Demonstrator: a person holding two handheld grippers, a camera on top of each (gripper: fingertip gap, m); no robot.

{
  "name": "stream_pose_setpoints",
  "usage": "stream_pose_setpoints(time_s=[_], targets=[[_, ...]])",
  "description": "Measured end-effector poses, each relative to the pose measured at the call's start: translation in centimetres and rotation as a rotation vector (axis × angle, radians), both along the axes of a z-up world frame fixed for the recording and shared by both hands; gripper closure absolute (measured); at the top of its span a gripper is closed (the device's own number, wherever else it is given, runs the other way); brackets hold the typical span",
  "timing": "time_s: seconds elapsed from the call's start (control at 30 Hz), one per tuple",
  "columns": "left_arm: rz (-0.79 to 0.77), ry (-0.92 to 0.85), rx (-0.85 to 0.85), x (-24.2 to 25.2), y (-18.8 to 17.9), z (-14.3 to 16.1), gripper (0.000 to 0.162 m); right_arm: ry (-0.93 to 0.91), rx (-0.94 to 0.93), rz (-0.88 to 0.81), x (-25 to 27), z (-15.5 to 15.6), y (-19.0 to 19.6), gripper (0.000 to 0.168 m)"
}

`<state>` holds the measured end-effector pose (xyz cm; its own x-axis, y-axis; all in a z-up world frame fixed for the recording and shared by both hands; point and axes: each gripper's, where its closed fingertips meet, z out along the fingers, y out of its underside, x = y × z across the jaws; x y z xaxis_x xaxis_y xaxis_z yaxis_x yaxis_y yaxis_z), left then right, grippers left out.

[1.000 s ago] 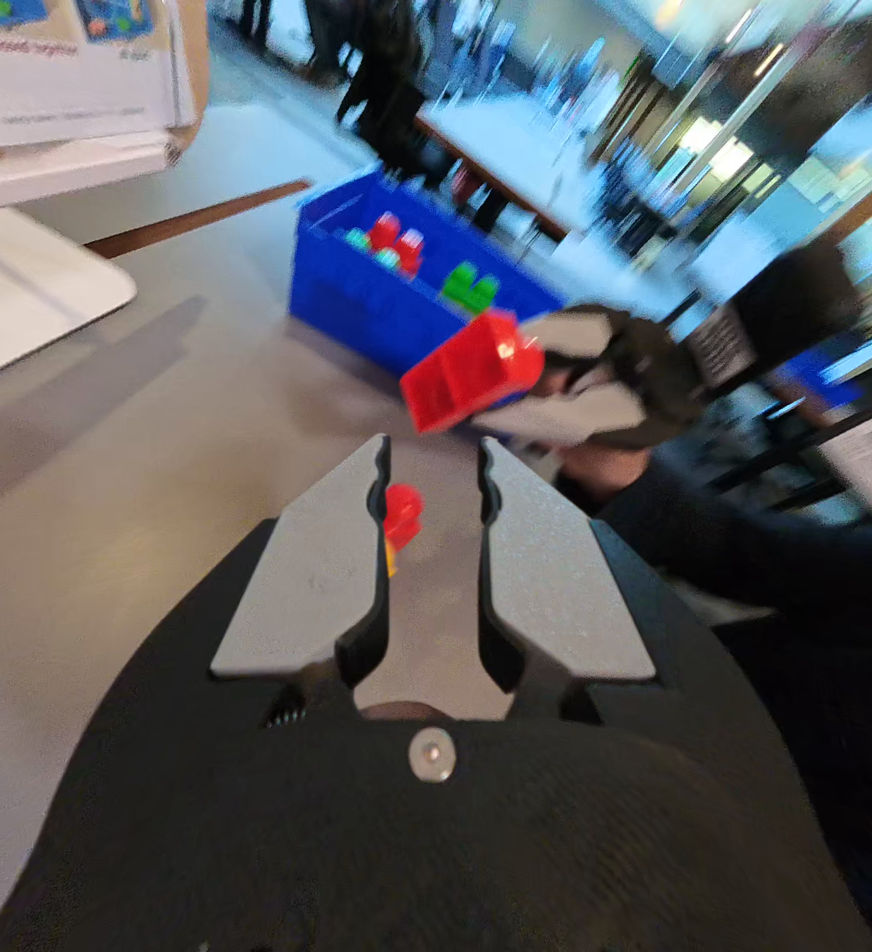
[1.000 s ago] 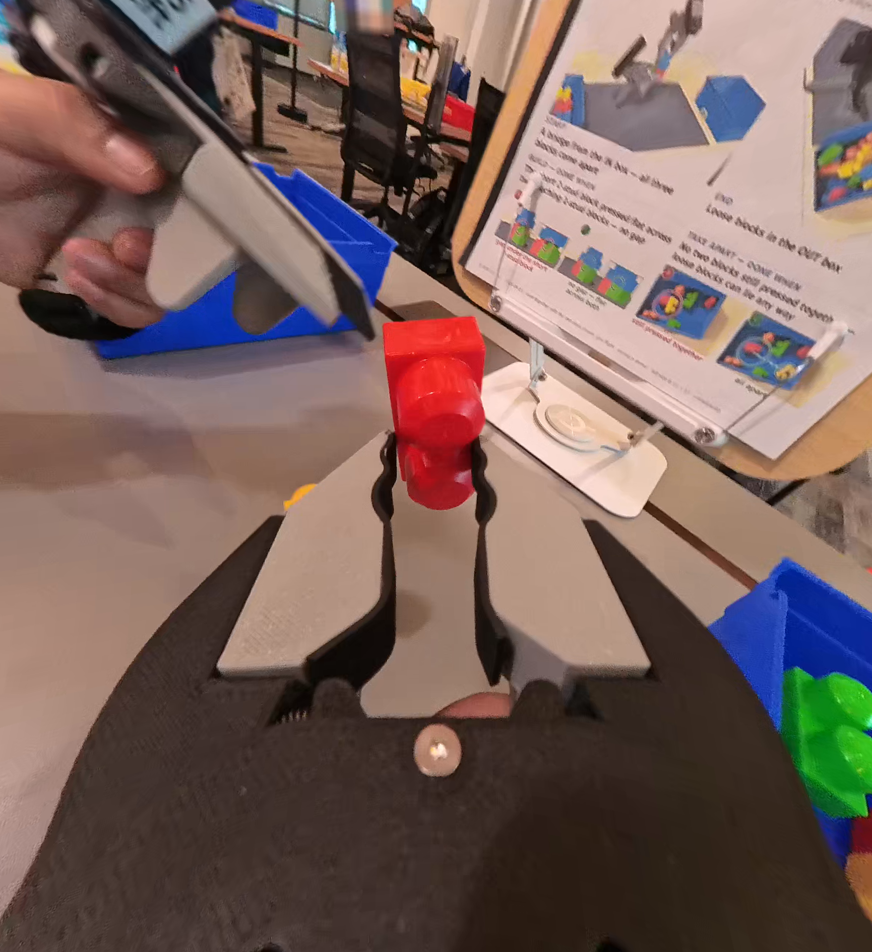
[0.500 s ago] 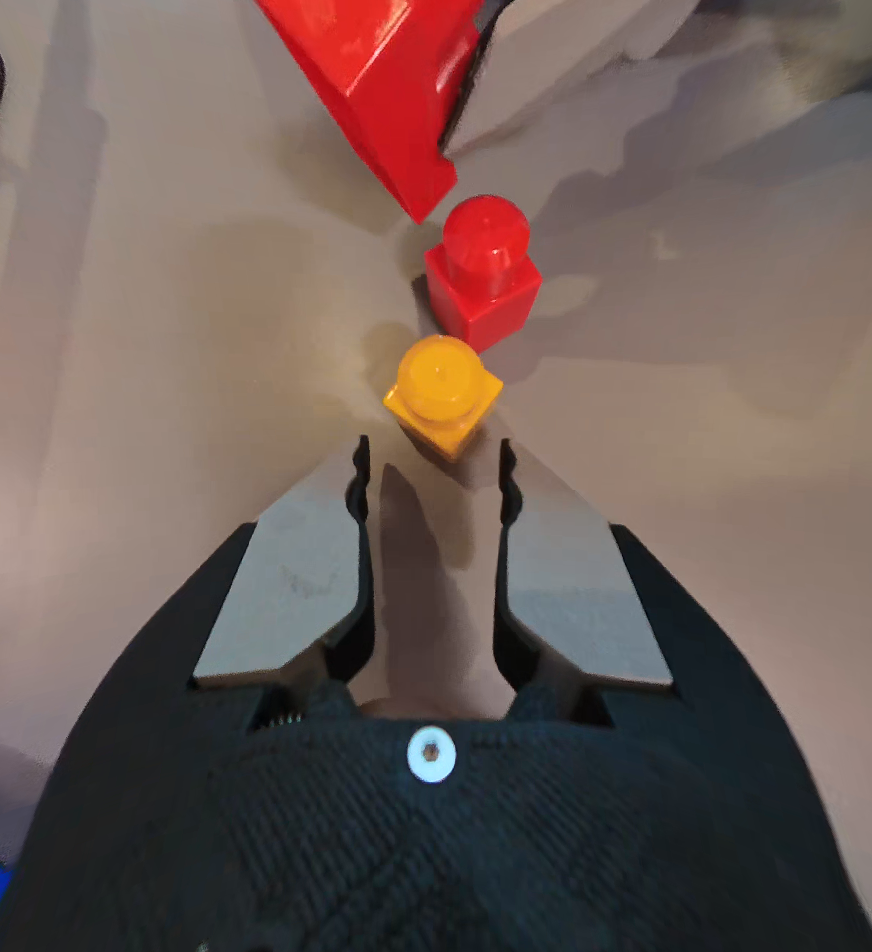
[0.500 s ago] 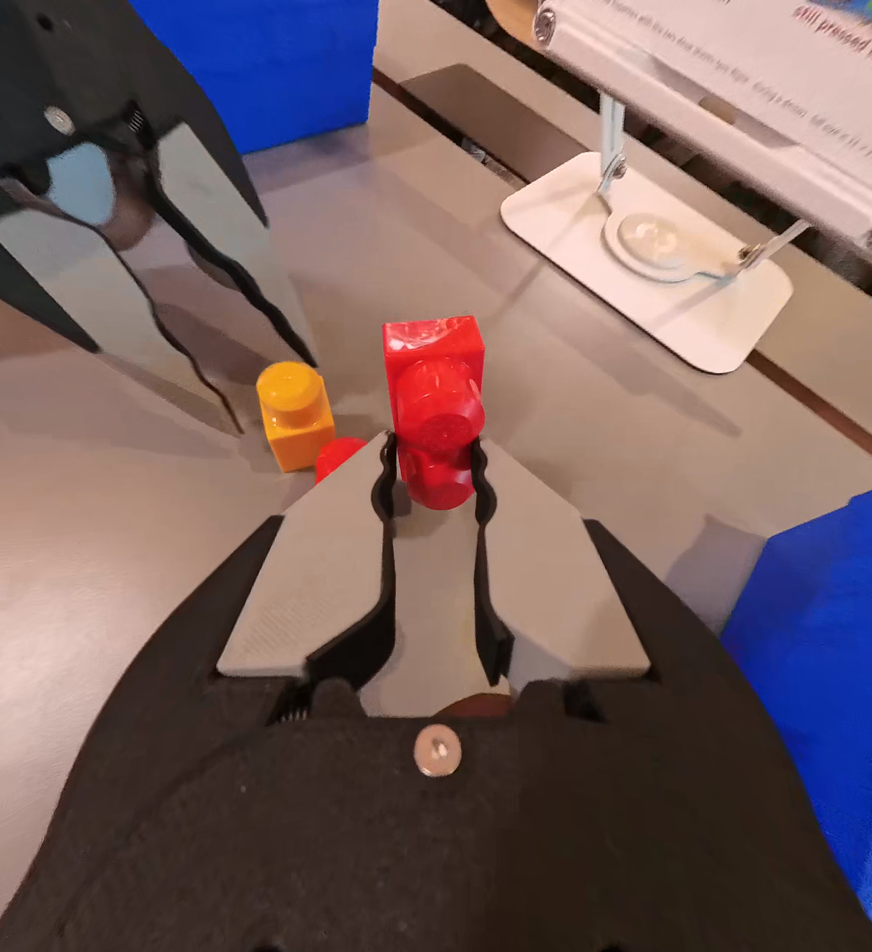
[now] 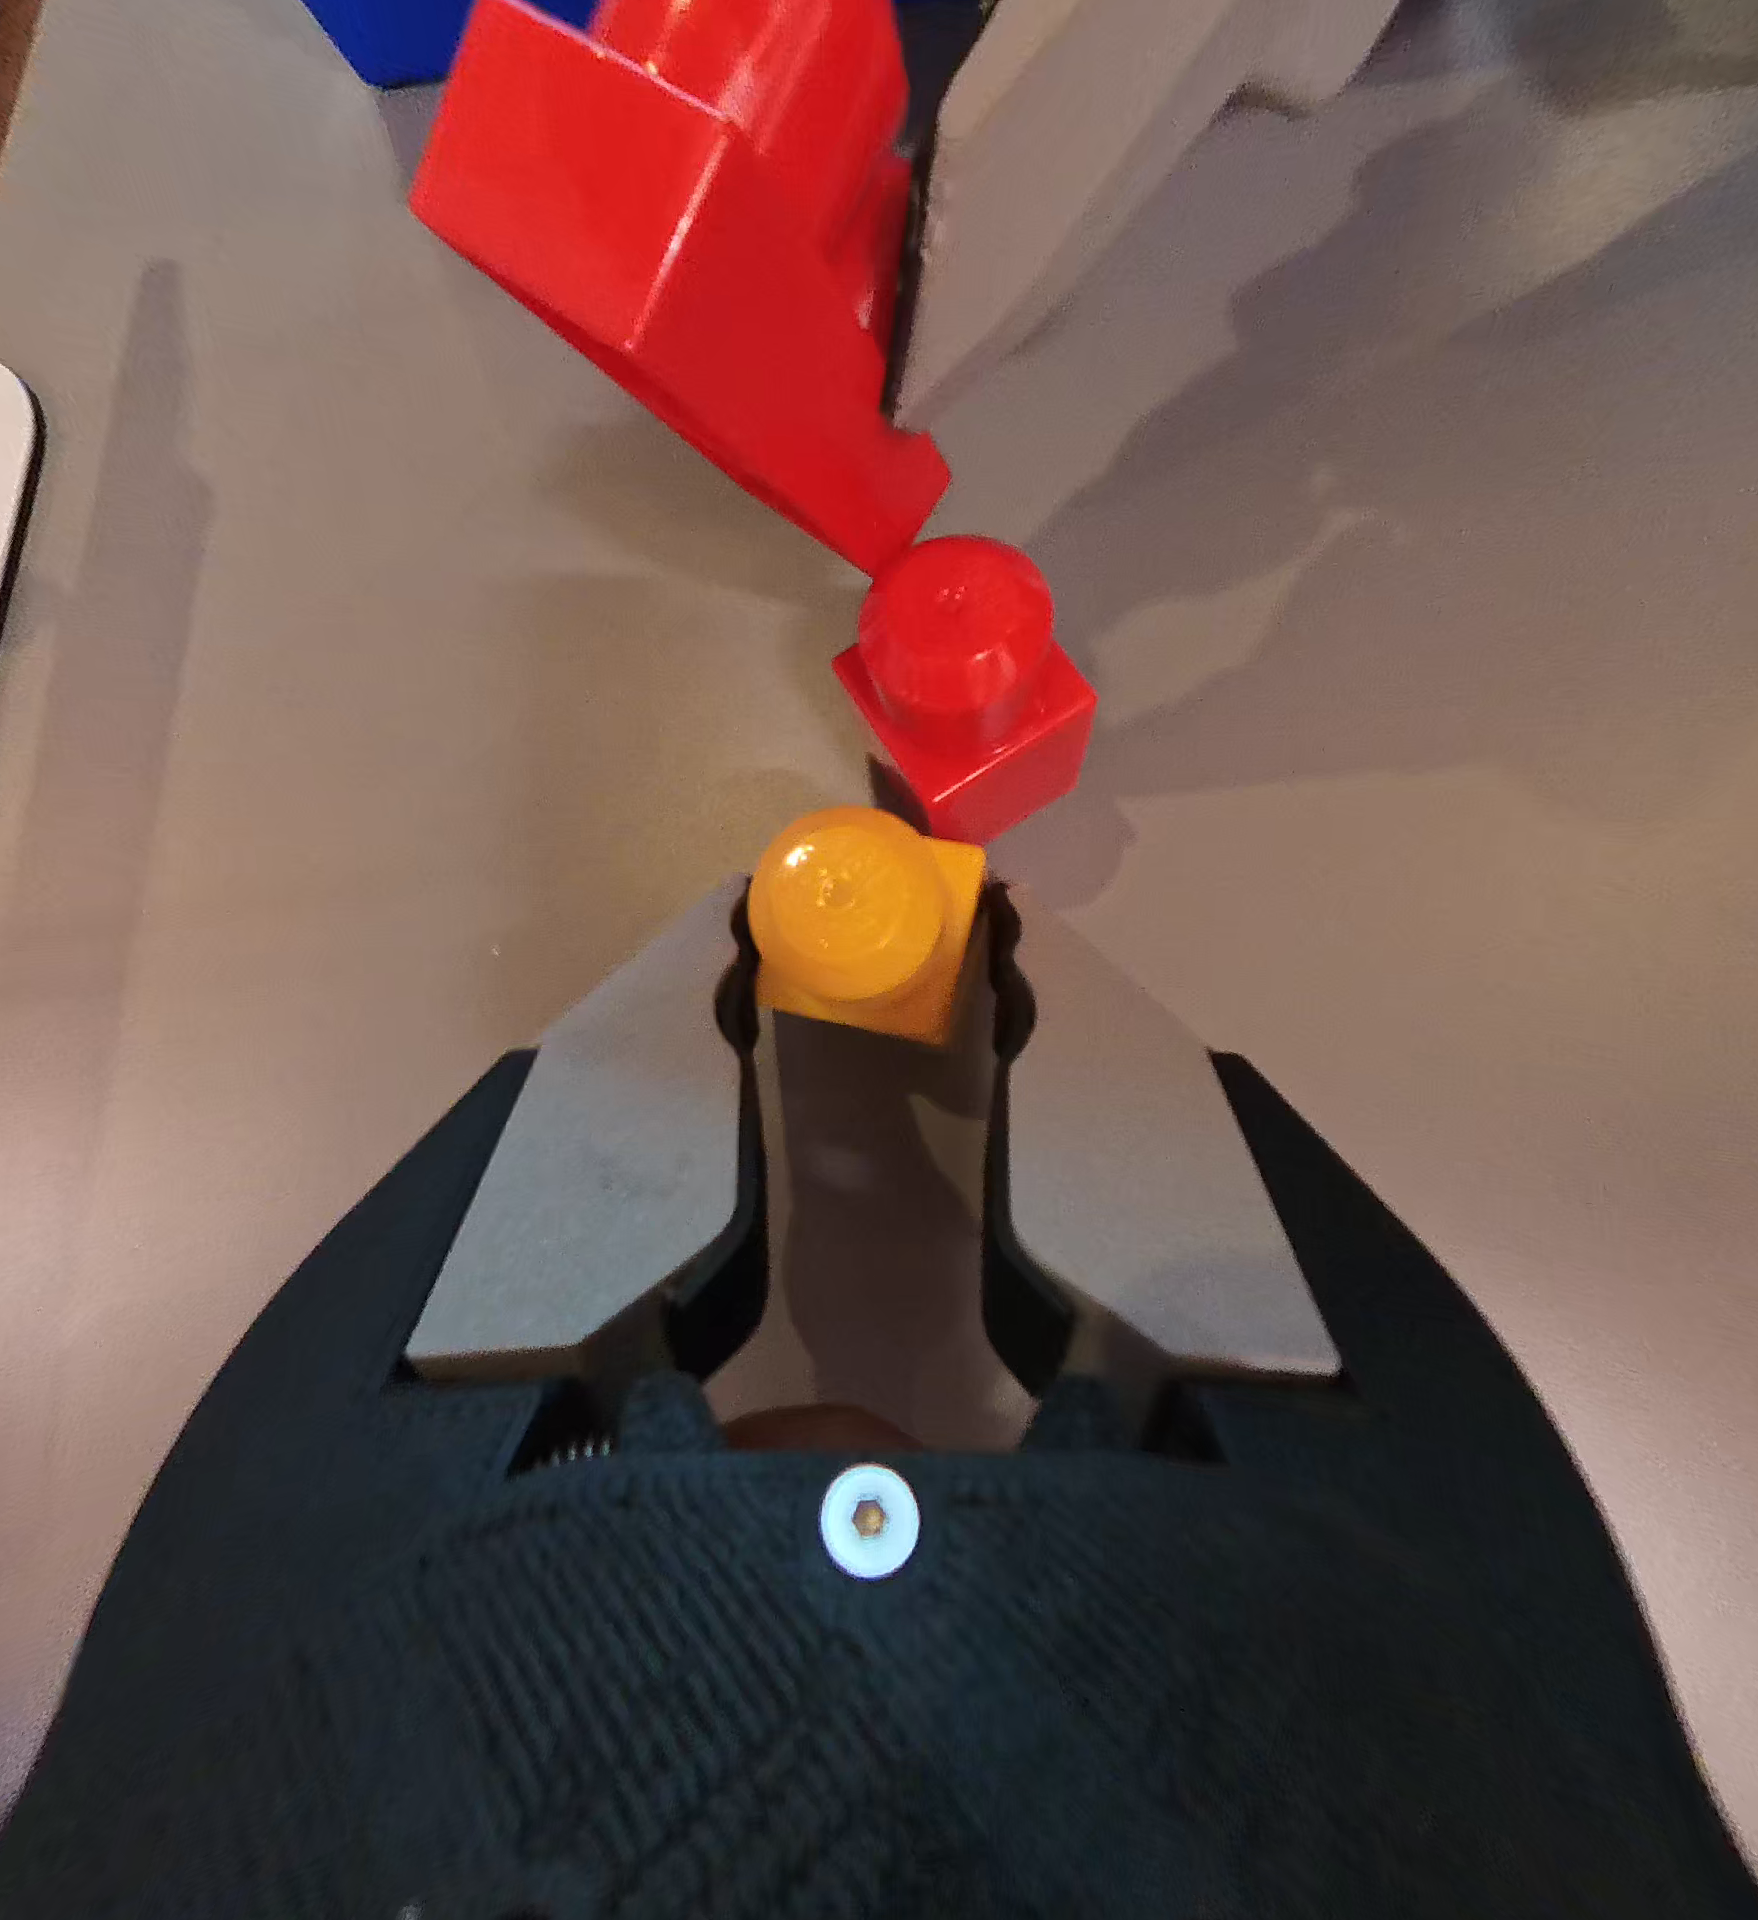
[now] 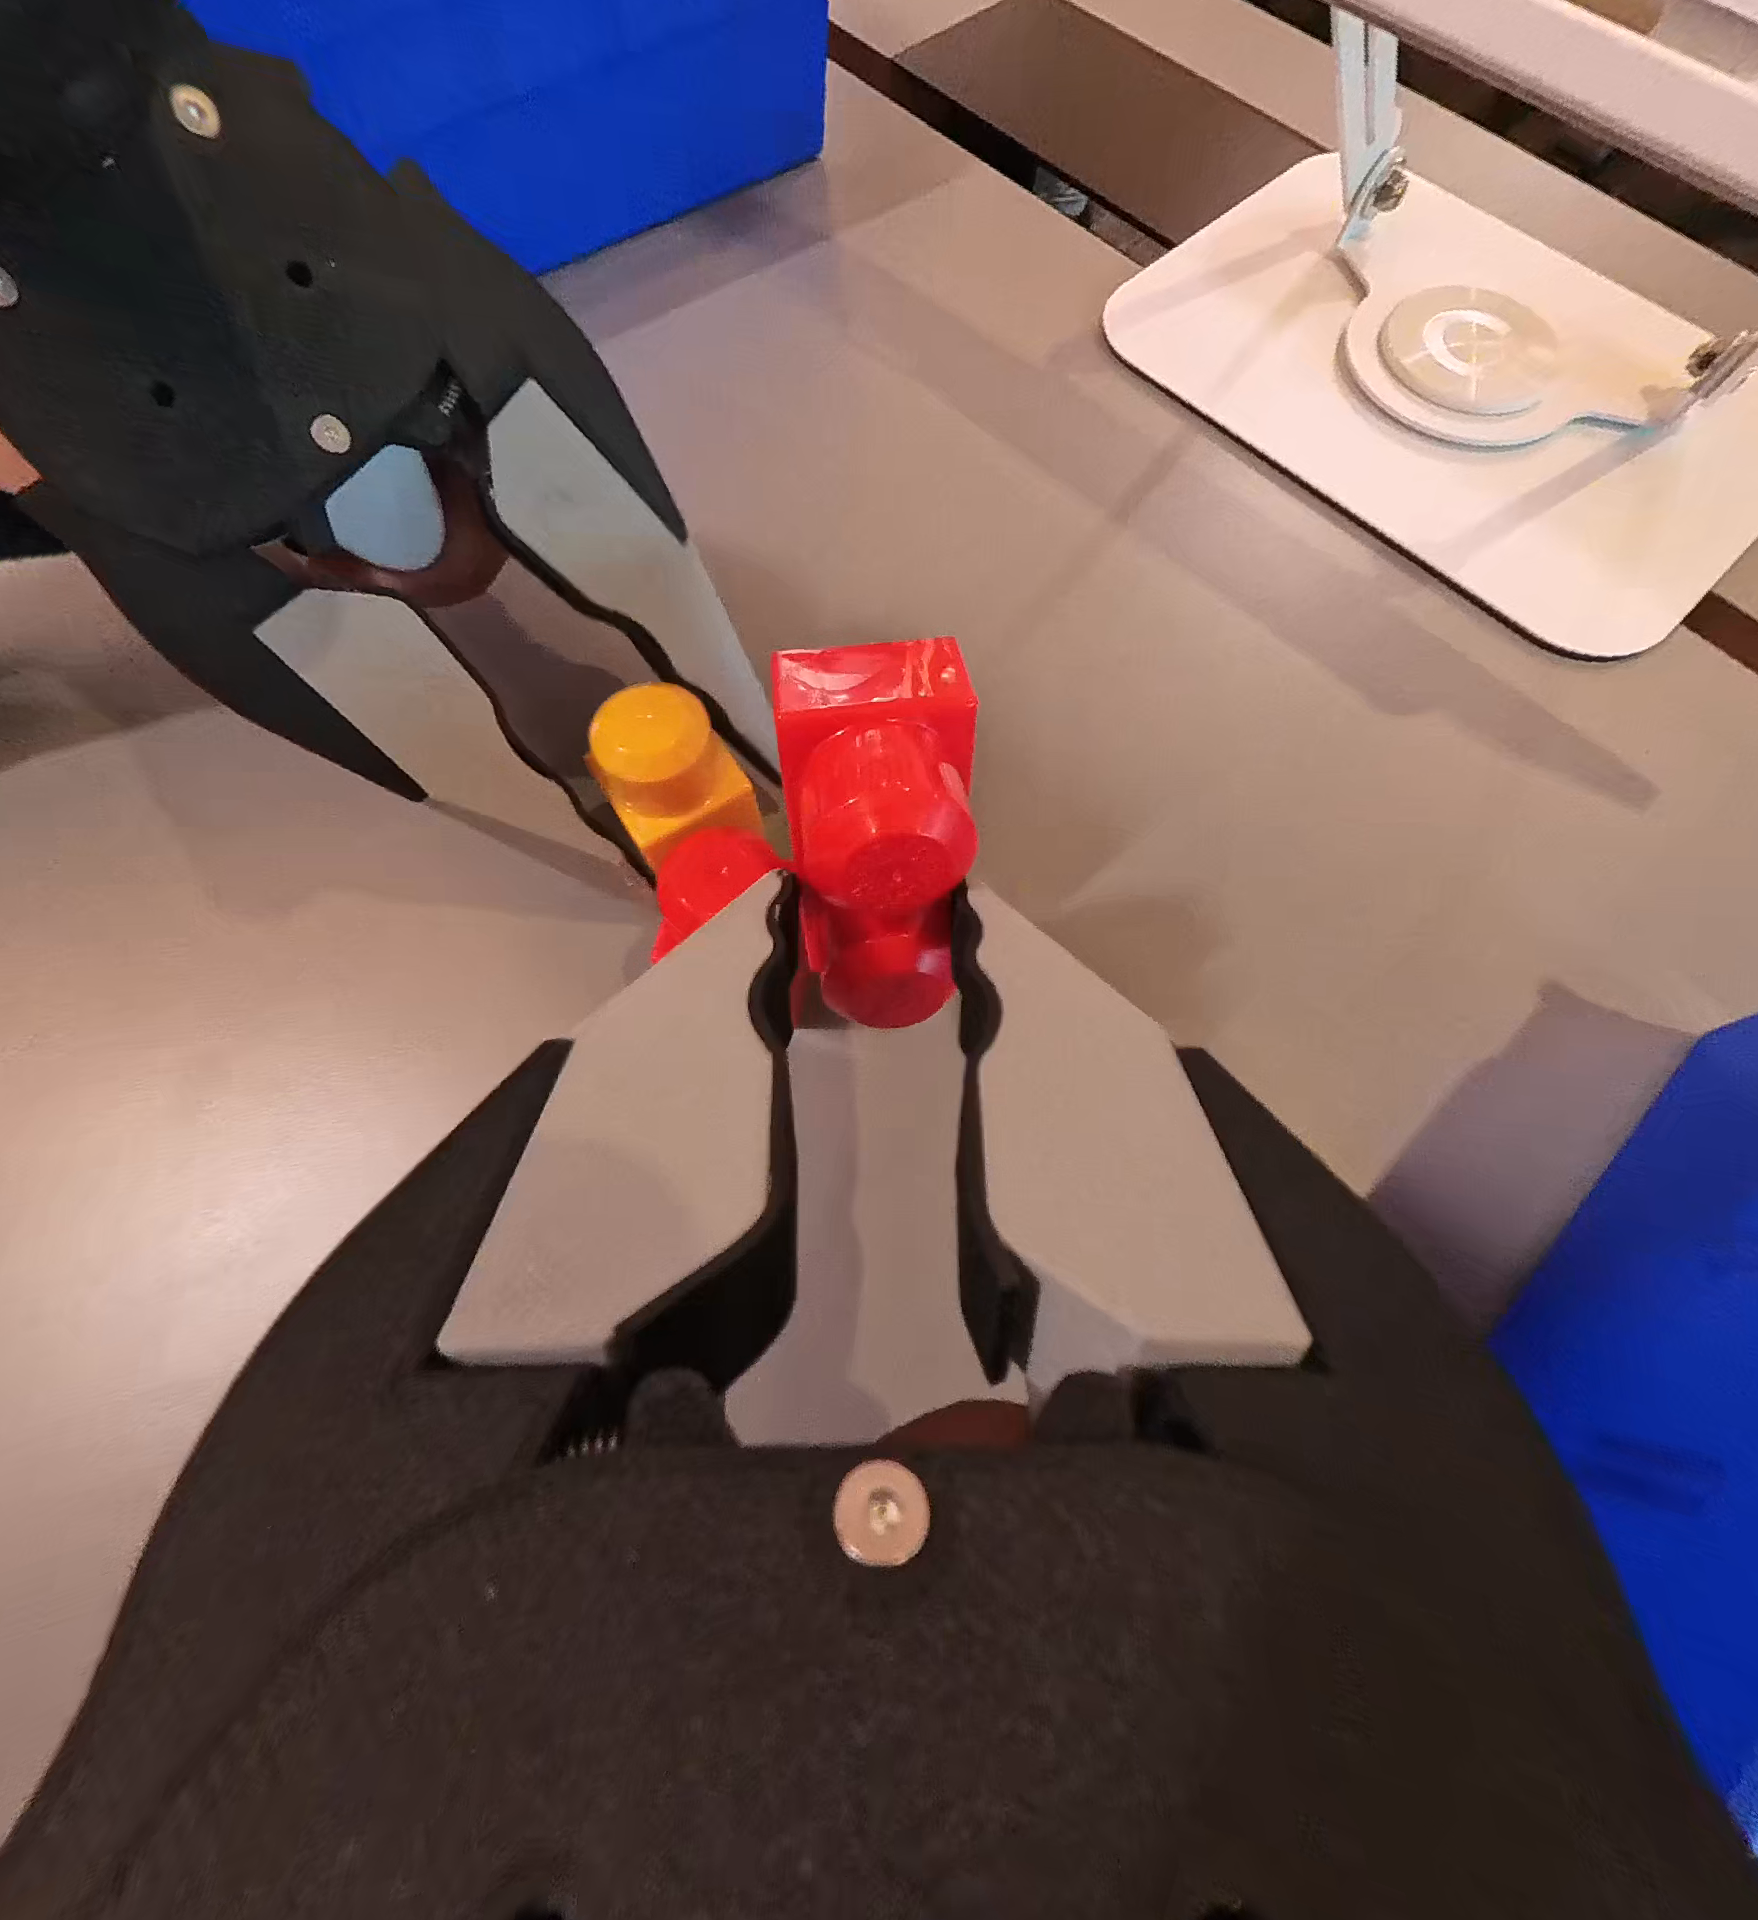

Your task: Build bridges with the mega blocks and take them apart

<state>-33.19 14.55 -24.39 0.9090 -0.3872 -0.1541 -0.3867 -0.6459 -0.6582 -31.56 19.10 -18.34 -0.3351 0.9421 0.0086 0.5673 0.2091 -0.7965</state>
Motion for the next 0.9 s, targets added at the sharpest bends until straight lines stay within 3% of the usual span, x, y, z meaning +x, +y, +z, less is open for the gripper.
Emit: stream_pose_setpoints(time_s=[0.27, 0.47, 0.7, 0.9], targets=[[0.085, -0.003, -0.025, -1.3, -2.1, 1.1, 0.128, 0.044, -0.032, 0.032, 0.4, 1.5, -0.2, 0.143], [0.111, 0.032, -0.123, 0.6, -6.1, 0.1, 0.128, 0.096, -0.106, 0.233, 2.0, 3.9, -4.5, 0.143], [0.105, 0.074, -0.066, 1.8, -7.3, 0.1, 0.128, 0.026, -0.045, 0.377, 3.2, 2.2, -8.8, 0.143], [0.106, 0.039, -0.047, 1.7, -8.7, -0.3, 0.125, -0.069, -0.063, 0.391, 3.9, 0.8, -9.1, 0.143]])
